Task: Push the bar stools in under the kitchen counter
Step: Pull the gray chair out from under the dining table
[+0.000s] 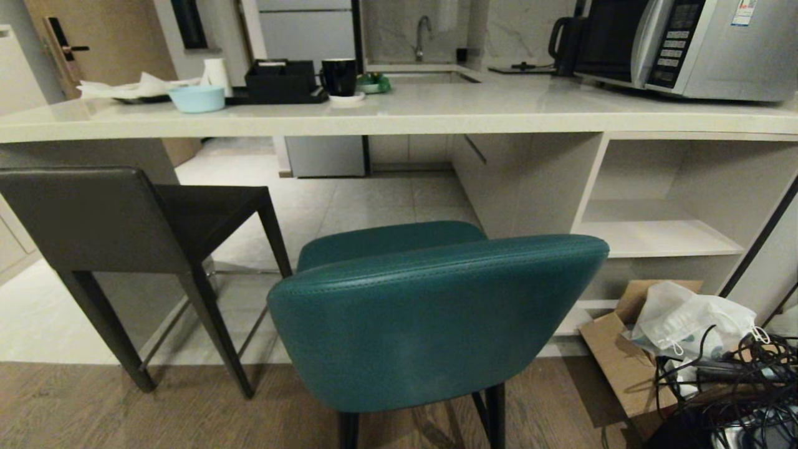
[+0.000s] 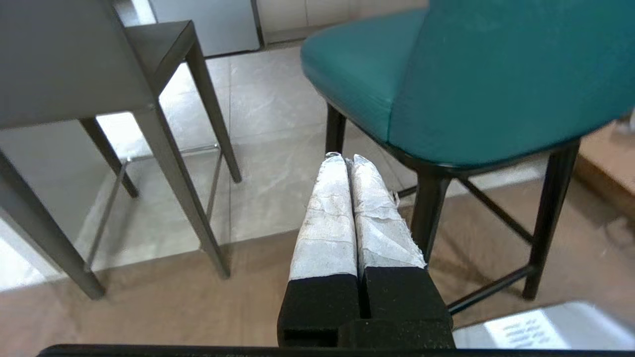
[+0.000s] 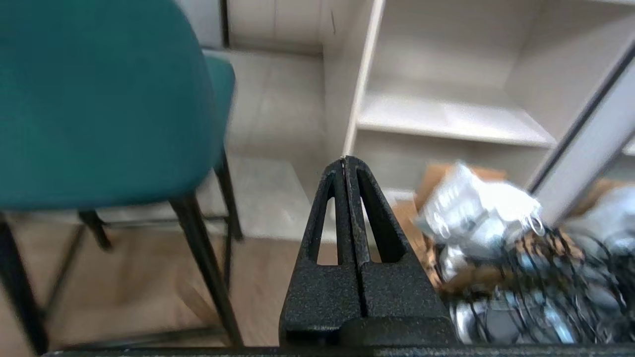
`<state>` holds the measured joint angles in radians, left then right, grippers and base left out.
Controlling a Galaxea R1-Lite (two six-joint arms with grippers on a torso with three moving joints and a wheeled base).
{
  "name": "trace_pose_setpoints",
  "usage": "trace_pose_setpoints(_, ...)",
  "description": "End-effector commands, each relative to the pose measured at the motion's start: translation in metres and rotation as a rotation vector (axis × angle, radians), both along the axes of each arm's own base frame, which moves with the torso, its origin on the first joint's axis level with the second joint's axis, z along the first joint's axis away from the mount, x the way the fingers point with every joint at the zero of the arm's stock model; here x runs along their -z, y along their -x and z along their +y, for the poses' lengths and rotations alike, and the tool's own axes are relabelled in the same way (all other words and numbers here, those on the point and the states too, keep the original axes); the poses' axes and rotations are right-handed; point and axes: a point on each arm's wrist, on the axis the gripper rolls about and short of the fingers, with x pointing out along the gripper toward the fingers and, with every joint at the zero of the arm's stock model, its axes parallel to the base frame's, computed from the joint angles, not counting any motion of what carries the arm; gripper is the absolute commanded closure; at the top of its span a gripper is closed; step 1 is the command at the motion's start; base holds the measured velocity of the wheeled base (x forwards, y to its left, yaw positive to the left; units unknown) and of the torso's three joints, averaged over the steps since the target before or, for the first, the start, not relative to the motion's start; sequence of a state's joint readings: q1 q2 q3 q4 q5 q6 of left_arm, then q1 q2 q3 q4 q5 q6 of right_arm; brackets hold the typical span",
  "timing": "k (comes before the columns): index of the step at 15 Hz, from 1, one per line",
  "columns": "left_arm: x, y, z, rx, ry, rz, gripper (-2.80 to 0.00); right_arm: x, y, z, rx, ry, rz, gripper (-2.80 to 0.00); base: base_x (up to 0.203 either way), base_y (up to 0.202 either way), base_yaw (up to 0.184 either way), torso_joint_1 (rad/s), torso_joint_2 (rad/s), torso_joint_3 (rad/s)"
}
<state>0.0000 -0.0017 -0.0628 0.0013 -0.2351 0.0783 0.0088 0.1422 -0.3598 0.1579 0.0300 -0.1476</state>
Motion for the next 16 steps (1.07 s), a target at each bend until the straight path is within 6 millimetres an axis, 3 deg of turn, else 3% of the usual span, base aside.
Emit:
trace_pose_setpoints(1,0.004,-0.001,0.0,-0.007,0.019,0.019,0.0,0.057,-0.005,0.0,0.019,0.027,0.026,0.0,0.0,0.0,0.0,0.0,0.0,0.0)
trace_pose_setpoints(3,0.008,-0.003,0.002,-0.083,0.03,0.031,0.0,0.086,-0.017,0.0,0.013,0.029,0.076,0.0,0.0,0.0,0.0,0.0,0.0,0.0)
trace_pose_setpoints(4,0.009,-0.003,0.002,-0.105,0.045,0.036,0.0,0.089,-0.018,0.0,0.008,0.008,0.084,0.0,0.0,0.0,0.0,0.0,0.0,0.0)
trace_pose_setpoints(8,0.009,-0.004,0.003,-0.121,0.08,0.045,0.0,0.085,-0.017,0.0,0.034,-0.114,0.065,0.0,0.0,0.0,0.0,0.0,0.0,0.0)
trace_pose_setpoints(11,0.009,-0.004,0.003,-0.119,0.092,0.046,0.0,0.085,-0.018,0.001,-0.003,-0.035,0.067,0.0,0.0,0.0,0.0,0.0,0.0,0.0)
trace_pose_setpoints(16,0.009,-0.004,0.003,-0.122,0.103,0.049,0.0,0.085,-0.018,0.0,0.019,-0.1,0.067,0.0,0.0,0.0,0.0,0.0,0.0,0.0)
